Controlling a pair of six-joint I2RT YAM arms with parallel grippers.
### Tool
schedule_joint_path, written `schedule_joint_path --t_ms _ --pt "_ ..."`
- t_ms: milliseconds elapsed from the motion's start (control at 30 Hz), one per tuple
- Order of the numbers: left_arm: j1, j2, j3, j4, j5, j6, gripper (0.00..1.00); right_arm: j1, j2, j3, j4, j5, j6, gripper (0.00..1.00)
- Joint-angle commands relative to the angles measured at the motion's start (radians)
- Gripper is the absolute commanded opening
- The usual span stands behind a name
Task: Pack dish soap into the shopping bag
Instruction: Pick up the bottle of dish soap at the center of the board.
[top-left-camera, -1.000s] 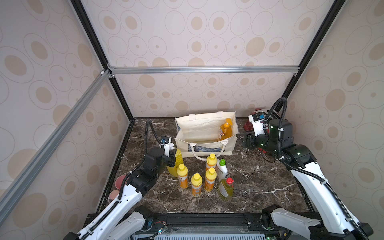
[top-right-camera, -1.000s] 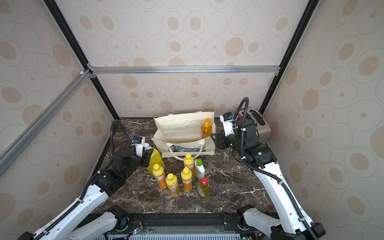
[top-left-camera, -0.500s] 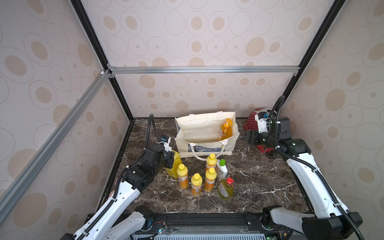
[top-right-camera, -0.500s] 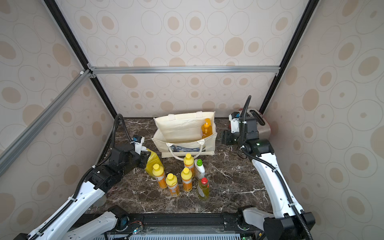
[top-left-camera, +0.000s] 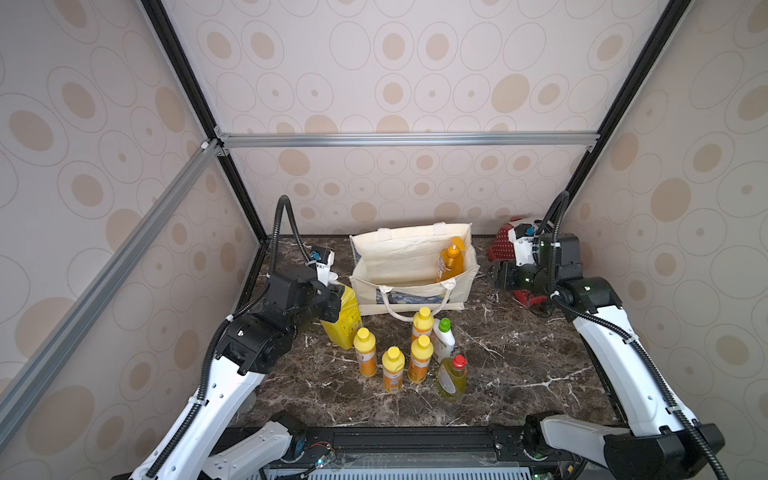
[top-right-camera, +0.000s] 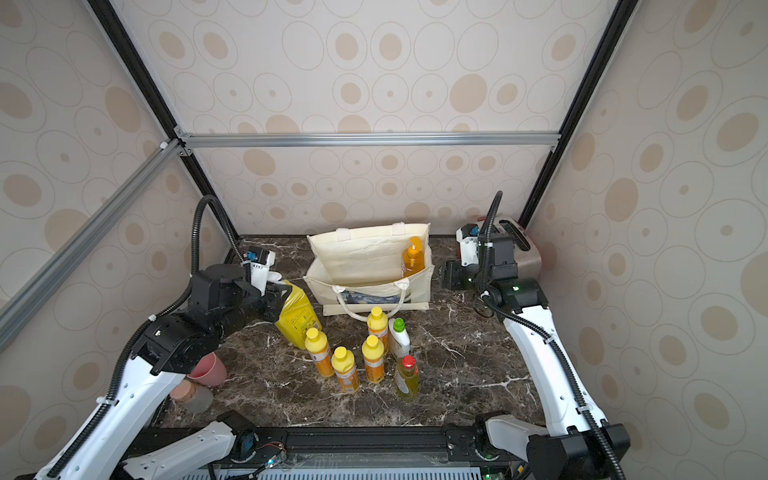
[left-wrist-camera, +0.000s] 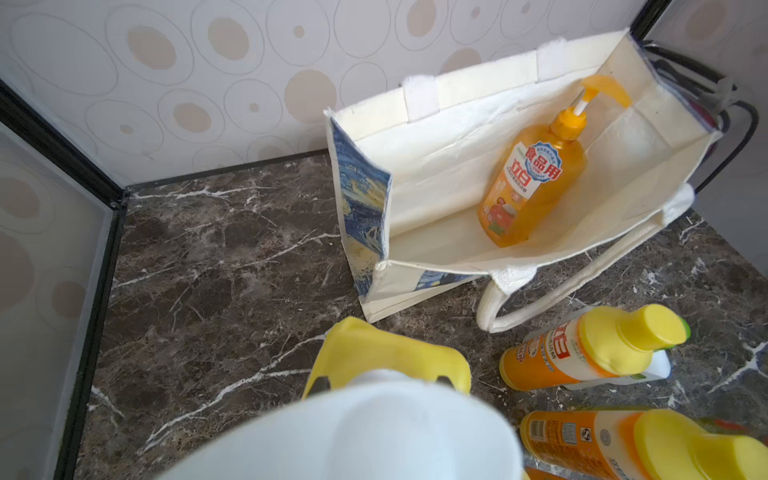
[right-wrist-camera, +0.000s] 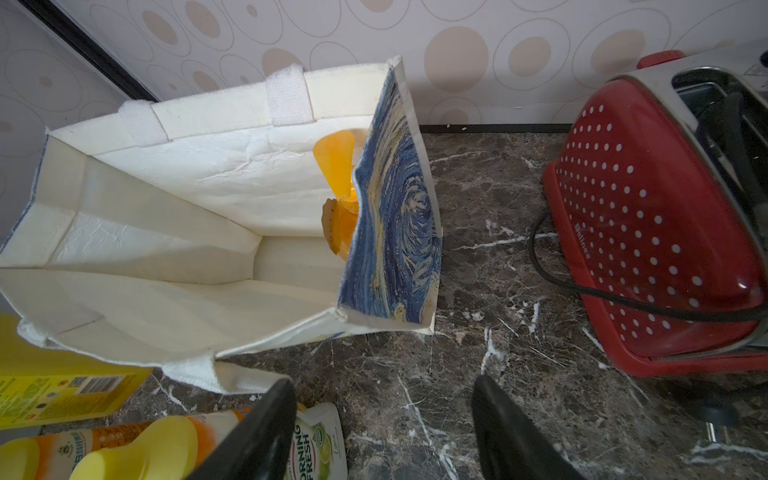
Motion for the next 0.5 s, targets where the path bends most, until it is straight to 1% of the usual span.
schedule_joint_path --t_ms 0,133,200,467 --pt "-0.001 -0.024 0.171 0.172 -0.024 0.028 0.00 -0.008 0.003 -0.011 0.012 -0.014 0.004 0.70" --pt "-0.001 -0.001 0.285 0.146 -0.025 0.018 0.00 -0.011 0.010 -0.012 0.015 -0.020 0.004 0.69" --pt "-0.001 0.017 0.351 0.093 -0.028 0.009 0.00 -0.013 0.014 -0.011 0.015 -0.021 0.004 0.69" --pt "0.000 0.091 0.568 0.034 0.012 -0.033 0.00 -0.014 0.016 -0.014 0.019 -0.030 0.004 0.69"
